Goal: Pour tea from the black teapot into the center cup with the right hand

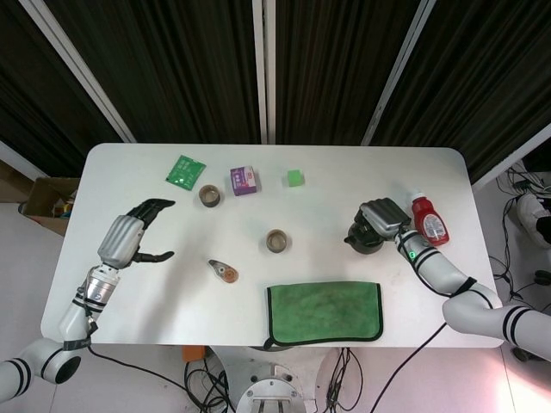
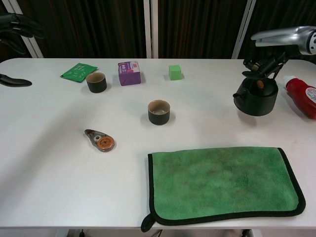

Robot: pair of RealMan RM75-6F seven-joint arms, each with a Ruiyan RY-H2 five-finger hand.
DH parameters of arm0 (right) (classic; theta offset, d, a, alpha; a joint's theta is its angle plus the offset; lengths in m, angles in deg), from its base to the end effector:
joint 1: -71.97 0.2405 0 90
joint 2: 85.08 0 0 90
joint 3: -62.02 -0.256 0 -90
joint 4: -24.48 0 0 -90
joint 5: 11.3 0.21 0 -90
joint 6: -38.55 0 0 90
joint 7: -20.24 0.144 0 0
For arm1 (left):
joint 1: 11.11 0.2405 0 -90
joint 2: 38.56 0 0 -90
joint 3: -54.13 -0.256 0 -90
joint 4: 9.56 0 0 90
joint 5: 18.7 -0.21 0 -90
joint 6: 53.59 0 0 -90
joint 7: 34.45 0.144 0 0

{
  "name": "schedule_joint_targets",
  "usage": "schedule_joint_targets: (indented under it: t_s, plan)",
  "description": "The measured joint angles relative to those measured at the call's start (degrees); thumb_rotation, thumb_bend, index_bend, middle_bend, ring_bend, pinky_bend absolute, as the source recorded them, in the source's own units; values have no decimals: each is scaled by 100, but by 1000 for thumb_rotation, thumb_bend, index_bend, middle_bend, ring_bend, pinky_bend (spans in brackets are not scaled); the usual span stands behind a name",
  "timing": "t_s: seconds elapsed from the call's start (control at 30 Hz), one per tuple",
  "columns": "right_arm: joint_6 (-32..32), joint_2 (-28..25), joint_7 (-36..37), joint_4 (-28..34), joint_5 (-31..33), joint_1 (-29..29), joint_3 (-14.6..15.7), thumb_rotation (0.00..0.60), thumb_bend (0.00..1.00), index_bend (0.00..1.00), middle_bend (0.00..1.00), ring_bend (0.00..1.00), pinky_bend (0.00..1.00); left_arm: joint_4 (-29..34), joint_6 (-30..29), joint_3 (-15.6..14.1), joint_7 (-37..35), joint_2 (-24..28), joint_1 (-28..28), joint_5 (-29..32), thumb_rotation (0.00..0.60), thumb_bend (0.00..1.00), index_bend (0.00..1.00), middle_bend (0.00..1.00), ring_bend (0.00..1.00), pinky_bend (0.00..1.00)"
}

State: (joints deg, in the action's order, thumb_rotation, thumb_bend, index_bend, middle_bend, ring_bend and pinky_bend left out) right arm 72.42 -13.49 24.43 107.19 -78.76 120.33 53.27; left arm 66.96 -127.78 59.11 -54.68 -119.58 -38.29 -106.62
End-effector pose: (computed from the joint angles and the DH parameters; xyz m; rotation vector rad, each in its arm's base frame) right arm -0.1801 -0.3868 0.0520 1.9717 -1.1576 0.7499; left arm -0.2394 0.3015 0.0648 -1.6090 -1.0797 -1.3388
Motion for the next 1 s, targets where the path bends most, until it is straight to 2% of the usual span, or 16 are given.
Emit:
schedule_joint_targets:
  t_s: [0.5, 1.0]
  plan:
    - [-486, 594, -725, -328, 641, 997, -263, 566, 820, 955, 933, 774, 488, -194, -100, 0, -291, -11, 68, -5, 600, 64, 171, 184, 164, 303]
    - [-729, 1214, -1488, -874, 1460, 1899, -88, 565, 829, 964, 936, 774, 488, -352, -230, 19, -555, 8, 130, -29, 600, 63, 171, 183, 163, 303]
